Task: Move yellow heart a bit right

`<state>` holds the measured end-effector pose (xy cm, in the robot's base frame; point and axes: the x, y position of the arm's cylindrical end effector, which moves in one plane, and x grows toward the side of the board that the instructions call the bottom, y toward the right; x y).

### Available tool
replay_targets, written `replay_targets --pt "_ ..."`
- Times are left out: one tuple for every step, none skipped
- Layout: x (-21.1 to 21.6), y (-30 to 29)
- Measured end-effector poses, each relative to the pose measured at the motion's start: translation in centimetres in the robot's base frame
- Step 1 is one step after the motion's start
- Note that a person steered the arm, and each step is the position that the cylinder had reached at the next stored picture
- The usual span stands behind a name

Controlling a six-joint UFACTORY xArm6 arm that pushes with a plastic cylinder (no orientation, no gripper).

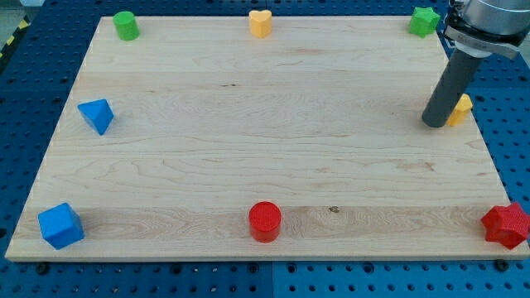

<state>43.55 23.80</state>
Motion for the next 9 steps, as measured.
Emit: replay_targets --pt "-0.3 0.8" --pt "-0.7 0.8" --pt "-1.0 -2.5" --pt "-2.6 -12.0" --pt "-5.7 -17.5" --pt "-9.3 -21.3" --pt "-11.1 -25.8" --pt "-13.9 -29.4" --pt "-17.2 -29.8"
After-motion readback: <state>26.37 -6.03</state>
